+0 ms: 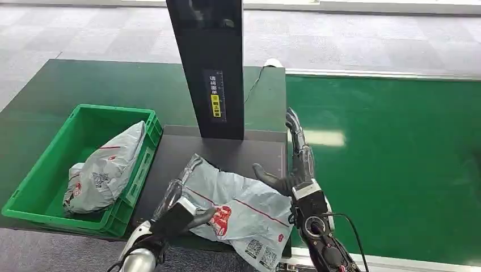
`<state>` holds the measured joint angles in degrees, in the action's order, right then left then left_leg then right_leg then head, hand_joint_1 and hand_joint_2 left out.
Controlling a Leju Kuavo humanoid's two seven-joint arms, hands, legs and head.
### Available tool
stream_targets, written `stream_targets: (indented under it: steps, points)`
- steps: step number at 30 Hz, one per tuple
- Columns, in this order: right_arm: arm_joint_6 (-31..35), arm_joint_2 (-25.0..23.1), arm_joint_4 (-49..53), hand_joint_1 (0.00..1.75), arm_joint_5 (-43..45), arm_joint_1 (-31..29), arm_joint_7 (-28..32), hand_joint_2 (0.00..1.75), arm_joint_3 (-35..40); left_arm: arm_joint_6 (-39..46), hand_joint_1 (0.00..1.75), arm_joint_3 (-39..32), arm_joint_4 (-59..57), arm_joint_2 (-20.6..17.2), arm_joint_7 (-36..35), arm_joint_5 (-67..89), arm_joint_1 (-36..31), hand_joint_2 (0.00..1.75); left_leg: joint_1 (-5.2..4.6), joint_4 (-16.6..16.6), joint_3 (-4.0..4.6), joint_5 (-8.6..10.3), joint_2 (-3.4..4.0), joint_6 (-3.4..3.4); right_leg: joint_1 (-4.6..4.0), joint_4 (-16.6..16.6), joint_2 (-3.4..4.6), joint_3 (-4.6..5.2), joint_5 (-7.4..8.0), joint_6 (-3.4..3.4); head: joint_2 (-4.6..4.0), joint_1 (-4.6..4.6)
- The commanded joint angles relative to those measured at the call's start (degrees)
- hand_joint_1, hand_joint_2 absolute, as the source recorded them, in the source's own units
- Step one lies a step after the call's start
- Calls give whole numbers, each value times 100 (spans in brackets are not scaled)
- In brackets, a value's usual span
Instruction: Moved the parcel from conveyor to table for the left to box.
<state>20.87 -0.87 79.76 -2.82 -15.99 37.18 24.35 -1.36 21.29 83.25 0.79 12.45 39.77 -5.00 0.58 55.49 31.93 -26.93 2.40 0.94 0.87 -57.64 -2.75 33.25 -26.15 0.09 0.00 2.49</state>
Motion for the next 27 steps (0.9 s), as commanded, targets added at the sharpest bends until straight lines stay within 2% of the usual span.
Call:
stream_targets:
  steps: [1, 6, 7, 11, 20, 21, 22, 27]
  points:
    - [-17, 71, -140, 0, 118, -157, -60, 175, -32, -563, 0, 821, -1477, -255, -303, 630, -406, 175, 2, -9, -7, 5, -26, -4, 0, 10, 10, -11, 3, -3, 0, -2]
    - [-17, 66, -138, 0, 118, -158, -60, 175, -28, -568, 0, 805, -1468, -260, -310, 624, -421, 175, -1, -6, -11, 0, -16, -3, 2, 5, 9, -15, 0, -1, 0, 0]
    - [-15, 61, -146, 0, 114, -152, -118, 175, -31, -1065, 0, 1052, -1568, -355, -440, 786, -510, 175, 3, -8, -12, 1, -21, -5, -1, 11, 17, -18, 4, -2, 0, 0]
    - [11, 55, 95, 0, 33, 143, -158, 175, -95, -1086, 0, 1257, -1915, -254, -485, 1227, -461, 175, 0, -12, -20, 2, -28, -5, 2, 13, 5, -30, 1, -2, 0, 0]
    - [55, 89, 226, 0, -73, 198, -212, 175, -205, -1189, 2, 1153, -1766, -84, -521, 1510, -306, 175, -3, -9, -47, -4, -45, -19, 11, 15, -6, -77, -9, 24, 0, 0]
    - [65, 101, 298, 0, -93, 269, -212, 175, -238, -1106, 52, 1123, -1628, -82, -400, 1489, -283, 175, -8, -5, -60, -10, -49, -20, 17, 7, -22, -93, -21, 32, 0, -2]
    - [68, 114, 326, 0, -98, 308, -212, 175, -249, -1095, 127, 1106, -1555, -86, -394, 1487, -293, 175, -3, -9, -49, -4, -53, -25, 12, 19, -7, -85, -9, 30, 0, 0]
    - [69, 119, 330, 0, -98, 316, -211, 175, -251, -1094, 127, 1104, -1542, -82, -394, 1487, -301, 175, -10, 0, -72, -16, -47, -29, 20, 9, -19, -108, -24, 38, 0, 0]
